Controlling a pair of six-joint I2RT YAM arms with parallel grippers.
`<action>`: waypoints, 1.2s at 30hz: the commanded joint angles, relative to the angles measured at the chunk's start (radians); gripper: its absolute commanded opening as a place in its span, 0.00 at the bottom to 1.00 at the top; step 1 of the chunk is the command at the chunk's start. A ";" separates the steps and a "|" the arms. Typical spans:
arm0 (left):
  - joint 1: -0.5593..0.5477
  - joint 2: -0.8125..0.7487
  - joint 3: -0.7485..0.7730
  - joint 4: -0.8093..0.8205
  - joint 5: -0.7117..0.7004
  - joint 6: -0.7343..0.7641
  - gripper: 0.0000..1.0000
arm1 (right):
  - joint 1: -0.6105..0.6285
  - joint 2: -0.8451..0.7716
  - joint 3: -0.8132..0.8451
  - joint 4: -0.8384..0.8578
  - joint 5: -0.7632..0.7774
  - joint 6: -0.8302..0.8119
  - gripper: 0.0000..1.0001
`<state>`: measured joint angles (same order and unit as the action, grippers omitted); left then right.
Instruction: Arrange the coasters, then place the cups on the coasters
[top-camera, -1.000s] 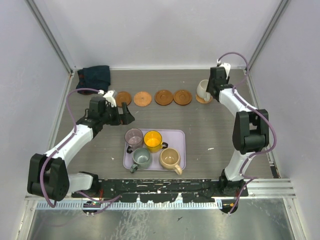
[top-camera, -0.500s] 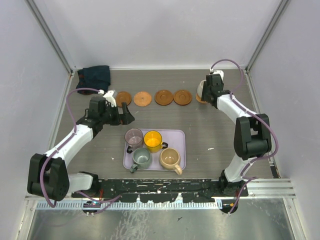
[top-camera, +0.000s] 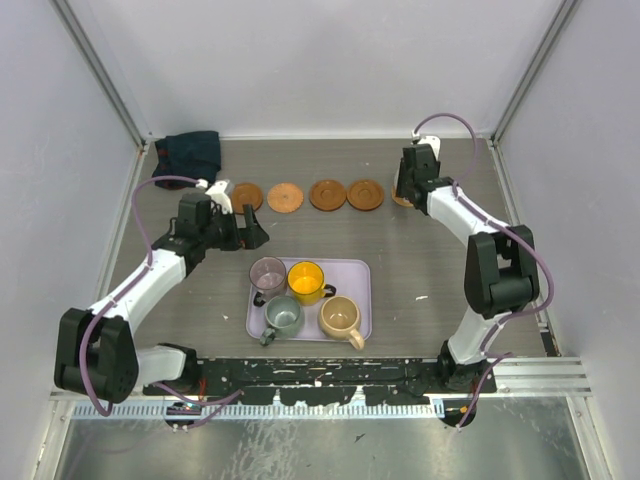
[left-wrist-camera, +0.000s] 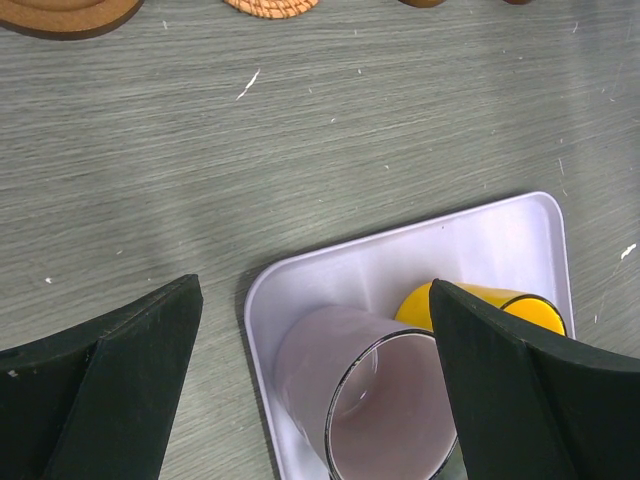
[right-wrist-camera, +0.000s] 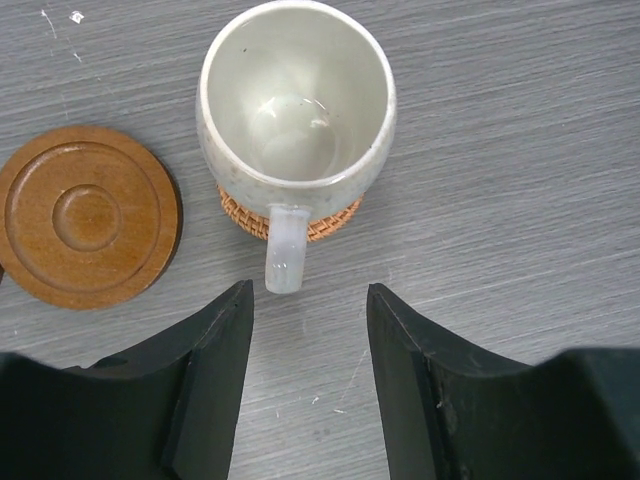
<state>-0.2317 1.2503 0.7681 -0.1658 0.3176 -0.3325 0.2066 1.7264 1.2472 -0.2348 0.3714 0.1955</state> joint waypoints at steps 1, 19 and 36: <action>-0.003 -0.036 0.003 0.043 0.002 0.008 0.98 | 0.005 0.038 0.067 0.003 0.043 0.028 0.53; -0.005 -0.043 -0.012 0.037 -0.005 0.014 0.98 | 0.005 0.163 0.101 0.017 0.069 0.055 0.35; -0.004 -0.045 -0.013 0.043 -0.008 0.012 0.98 | 0.027 0.039 -0.102 0.341 0.127 -0.079 0.01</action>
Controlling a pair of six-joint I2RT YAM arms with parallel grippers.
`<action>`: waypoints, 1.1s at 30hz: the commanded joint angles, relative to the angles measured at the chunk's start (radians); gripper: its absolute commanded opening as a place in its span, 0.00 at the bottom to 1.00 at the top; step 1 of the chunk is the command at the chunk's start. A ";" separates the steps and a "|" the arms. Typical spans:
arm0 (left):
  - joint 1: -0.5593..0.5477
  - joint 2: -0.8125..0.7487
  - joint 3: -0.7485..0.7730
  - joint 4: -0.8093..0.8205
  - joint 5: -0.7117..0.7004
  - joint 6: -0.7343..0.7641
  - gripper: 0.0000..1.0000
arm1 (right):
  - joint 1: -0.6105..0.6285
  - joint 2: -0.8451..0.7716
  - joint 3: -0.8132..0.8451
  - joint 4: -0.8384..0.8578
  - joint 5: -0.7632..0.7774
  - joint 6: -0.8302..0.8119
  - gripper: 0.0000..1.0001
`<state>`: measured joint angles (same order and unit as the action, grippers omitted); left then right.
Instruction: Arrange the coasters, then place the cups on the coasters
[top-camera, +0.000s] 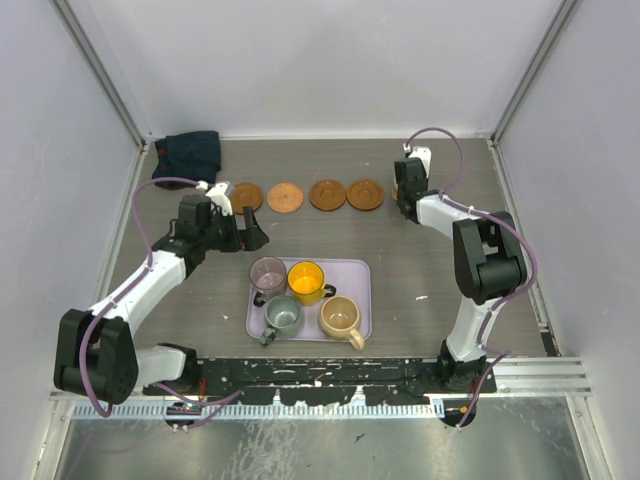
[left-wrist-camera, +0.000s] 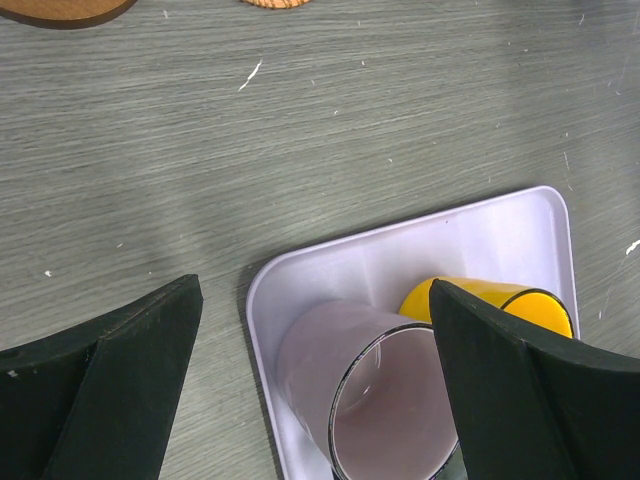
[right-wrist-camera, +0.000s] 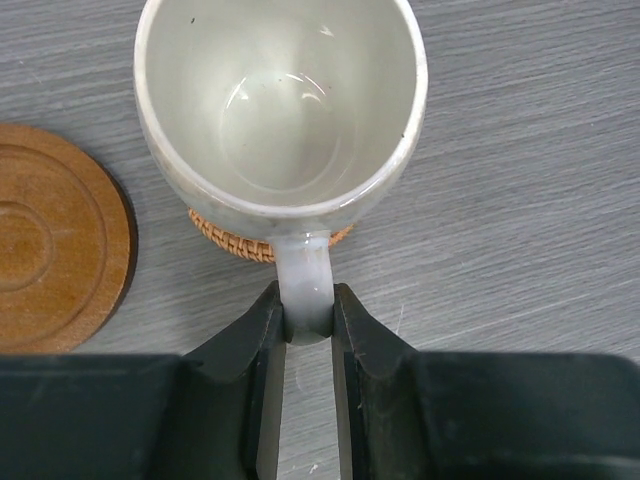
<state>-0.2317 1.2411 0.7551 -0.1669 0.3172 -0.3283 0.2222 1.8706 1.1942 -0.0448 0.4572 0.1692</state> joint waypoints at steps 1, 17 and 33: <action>-0.004 -0.035 0.000 0.044 -0.009 0.008 0.98 | 0.014 -0.120 -0.059 0.167 0.043 -0.057 0.01; -0.004 -0.058 -0.019 0.049 -0.006 0.002 0.98 | 0.022 -0.255 -0.129 0.216 0.038 -0.068 0.01; -0.004 -0.093 -0.028 0.042 -0.012 0.005 0.98 | 0.022 -0.190 -0.161 0.234 0.031 -0.064 0.01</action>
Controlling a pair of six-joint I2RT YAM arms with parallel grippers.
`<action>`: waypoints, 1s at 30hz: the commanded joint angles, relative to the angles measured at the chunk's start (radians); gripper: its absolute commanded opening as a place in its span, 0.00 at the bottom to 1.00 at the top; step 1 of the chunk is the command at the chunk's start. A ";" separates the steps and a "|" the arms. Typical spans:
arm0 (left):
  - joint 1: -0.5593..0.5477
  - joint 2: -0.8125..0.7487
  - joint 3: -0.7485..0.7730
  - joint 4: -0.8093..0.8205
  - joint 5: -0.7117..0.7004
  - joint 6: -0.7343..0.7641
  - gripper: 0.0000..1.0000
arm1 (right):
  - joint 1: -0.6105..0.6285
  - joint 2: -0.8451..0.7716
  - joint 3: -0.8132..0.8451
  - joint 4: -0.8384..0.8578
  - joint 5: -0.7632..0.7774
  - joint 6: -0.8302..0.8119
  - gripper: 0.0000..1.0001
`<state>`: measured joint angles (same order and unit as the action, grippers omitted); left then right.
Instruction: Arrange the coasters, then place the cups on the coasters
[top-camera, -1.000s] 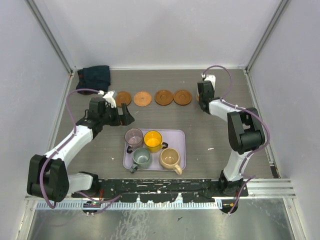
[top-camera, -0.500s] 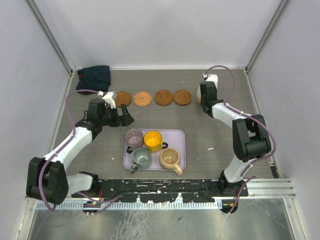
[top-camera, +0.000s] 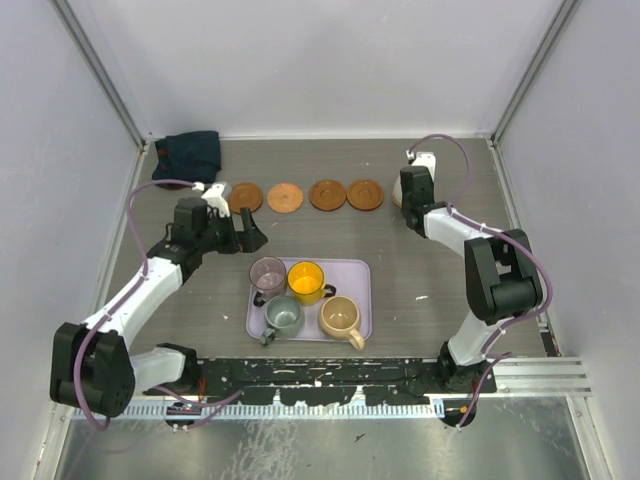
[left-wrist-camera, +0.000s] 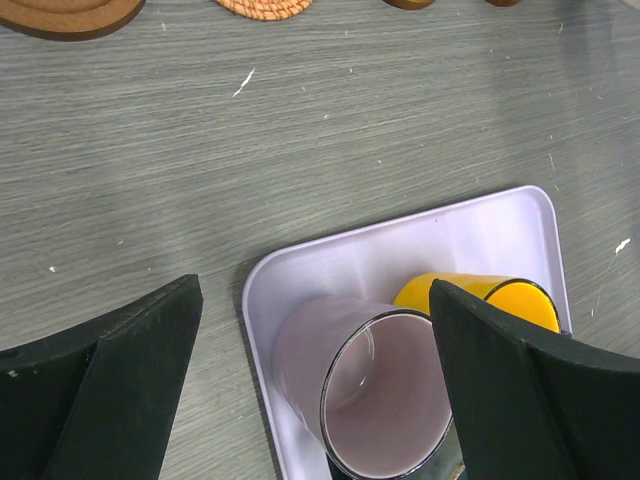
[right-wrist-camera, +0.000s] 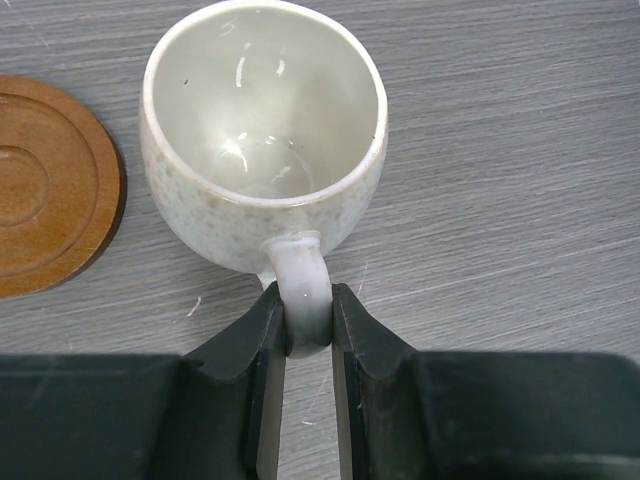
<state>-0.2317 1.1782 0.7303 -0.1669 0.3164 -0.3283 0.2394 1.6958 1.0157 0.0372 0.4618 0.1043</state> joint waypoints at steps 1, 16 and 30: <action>-0.003 -0.030 -0.003 0.041 -0.010 0.006 0.98 | 0.005 -0.014 0.014 0.157 0.025 0.002 0.01; -0.003 -0.027 -0.004 0.047 -0.007 0.005 0.98 | 0.005 -0.055 -0.029 0.277 0.050 -0.025 0.01; -0.004 -0.018 0.000 0.050 -0.006 0.004 0.98 | 0.012 -0.070 -0.048 0.354 0.081 -0.055 0.01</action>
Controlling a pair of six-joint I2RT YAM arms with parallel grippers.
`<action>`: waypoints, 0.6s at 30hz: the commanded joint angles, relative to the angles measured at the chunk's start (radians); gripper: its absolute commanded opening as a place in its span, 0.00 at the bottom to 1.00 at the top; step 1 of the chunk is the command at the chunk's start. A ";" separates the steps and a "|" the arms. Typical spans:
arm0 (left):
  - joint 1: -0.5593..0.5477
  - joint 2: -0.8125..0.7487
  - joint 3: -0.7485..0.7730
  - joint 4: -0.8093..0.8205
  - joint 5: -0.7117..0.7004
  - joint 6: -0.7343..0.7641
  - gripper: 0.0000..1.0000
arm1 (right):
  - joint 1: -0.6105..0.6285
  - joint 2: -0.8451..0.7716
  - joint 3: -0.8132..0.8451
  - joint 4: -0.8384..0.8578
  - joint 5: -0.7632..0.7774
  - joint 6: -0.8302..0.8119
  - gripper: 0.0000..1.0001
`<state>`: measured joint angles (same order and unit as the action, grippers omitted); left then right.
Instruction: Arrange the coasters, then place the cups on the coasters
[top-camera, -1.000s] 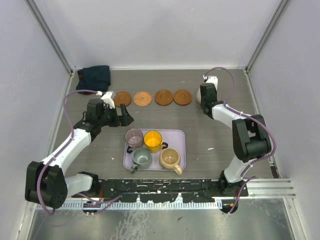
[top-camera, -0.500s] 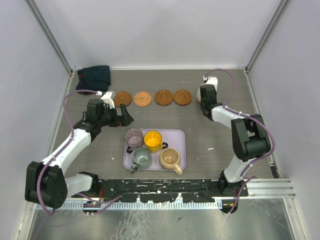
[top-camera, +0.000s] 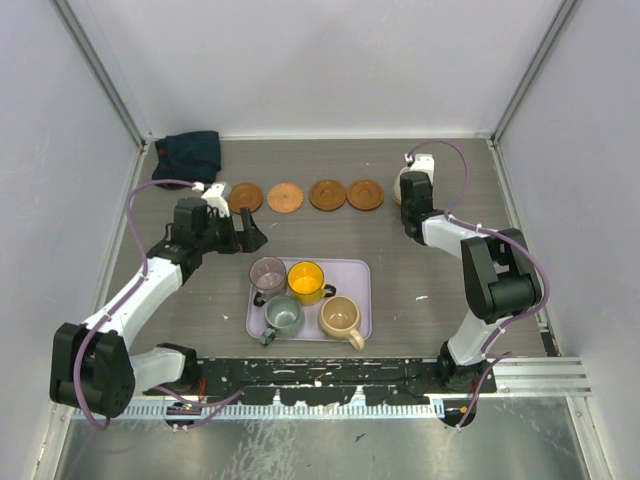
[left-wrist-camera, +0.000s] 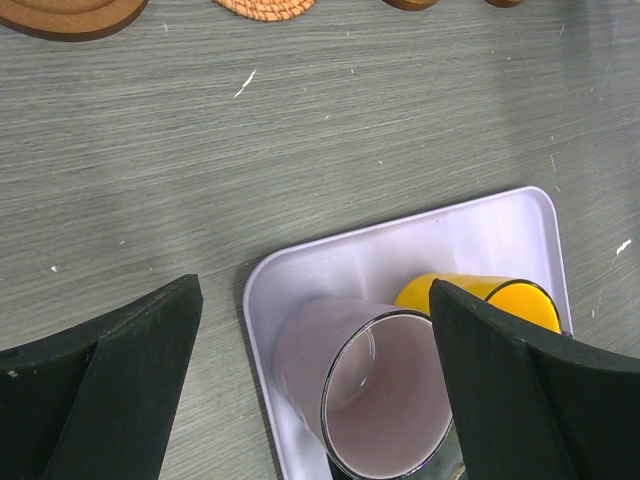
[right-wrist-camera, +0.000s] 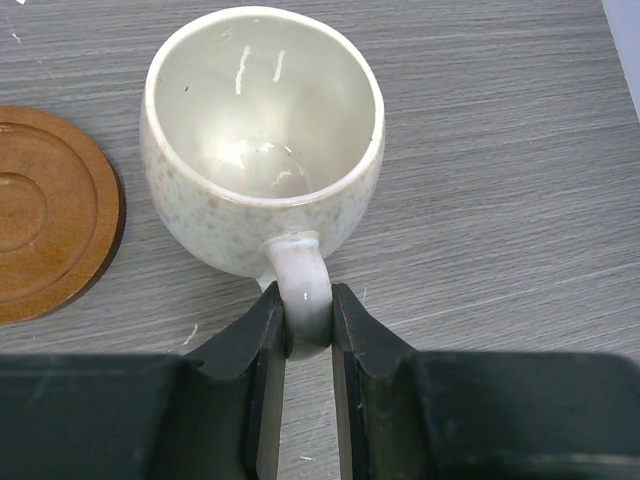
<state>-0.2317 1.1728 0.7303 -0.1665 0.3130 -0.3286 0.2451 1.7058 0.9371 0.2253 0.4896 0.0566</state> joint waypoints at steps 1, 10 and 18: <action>-0.004 -0.013 0.000 0.050 -0.002 0.006 0.98 | 0.006 -0.078 0.030 0.167 0.053 -0.008 0.01; -0.003 -0.005 0.003 0.053 -0.003 0.009 0.98 | 0.008 -0.069 0.025 0.207 0.059 -0.016 0.01; -0.004 0.008 0.003 0.061 0.002 0.009 0.98 | 0.008 -0.030 0.032 0.227 0.066 -0.033 0.01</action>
<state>-0.2317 1.1755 0.7303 -0.1654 0.3134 -0.3283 0.2470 1.7061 0.9363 0.2840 0.5091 0.0345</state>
